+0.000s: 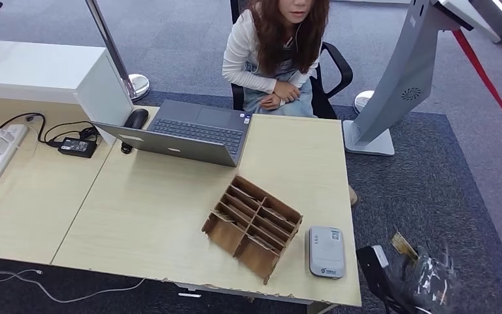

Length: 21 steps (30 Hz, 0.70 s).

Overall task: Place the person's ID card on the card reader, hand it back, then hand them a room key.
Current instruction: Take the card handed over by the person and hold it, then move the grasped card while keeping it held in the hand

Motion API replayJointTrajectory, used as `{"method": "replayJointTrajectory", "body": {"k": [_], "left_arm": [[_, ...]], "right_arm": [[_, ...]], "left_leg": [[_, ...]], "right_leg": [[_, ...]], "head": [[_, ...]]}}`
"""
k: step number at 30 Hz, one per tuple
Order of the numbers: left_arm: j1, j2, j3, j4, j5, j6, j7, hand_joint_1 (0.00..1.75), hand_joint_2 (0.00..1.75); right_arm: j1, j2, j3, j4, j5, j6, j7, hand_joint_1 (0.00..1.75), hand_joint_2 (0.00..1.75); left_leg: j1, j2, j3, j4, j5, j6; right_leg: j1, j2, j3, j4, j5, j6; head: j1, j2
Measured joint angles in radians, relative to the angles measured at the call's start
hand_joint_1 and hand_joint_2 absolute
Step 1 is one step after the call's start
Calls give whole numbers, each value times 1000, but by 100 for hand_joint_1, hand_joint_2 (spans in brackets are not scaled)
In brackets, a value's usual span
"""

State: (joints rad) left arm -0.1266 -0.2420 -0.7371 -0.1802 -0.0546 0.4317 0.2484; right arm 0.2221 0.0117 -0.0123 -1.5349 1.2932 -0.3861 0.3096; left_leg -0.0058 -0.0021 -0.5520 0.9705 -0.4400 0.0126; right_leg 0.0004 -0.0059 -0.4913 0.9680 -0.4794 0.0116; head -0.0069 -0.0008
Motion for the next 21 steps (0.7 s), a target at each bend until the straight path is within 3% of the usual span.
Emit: {"method": "replayJointTrajectory", "body": {"k": [8,21], "left_arm": [[-4,0,-50,-4,0,-3,31,0,0],[-13,2,-106,-4,0,9,34,0,0]], "right_arm": [[9,36,-49,57,5,16,-26,175,175],[-13,95,-38,131,0,18,-70,175,175]], "left_leg": [[0,0,0,0,0,0],[0,0,0,0,0,0]], "right_leg": [[0,0,0,0,0,0],[0,0,0,0,0,0]], "head": [[0,0],[0,0]]}}
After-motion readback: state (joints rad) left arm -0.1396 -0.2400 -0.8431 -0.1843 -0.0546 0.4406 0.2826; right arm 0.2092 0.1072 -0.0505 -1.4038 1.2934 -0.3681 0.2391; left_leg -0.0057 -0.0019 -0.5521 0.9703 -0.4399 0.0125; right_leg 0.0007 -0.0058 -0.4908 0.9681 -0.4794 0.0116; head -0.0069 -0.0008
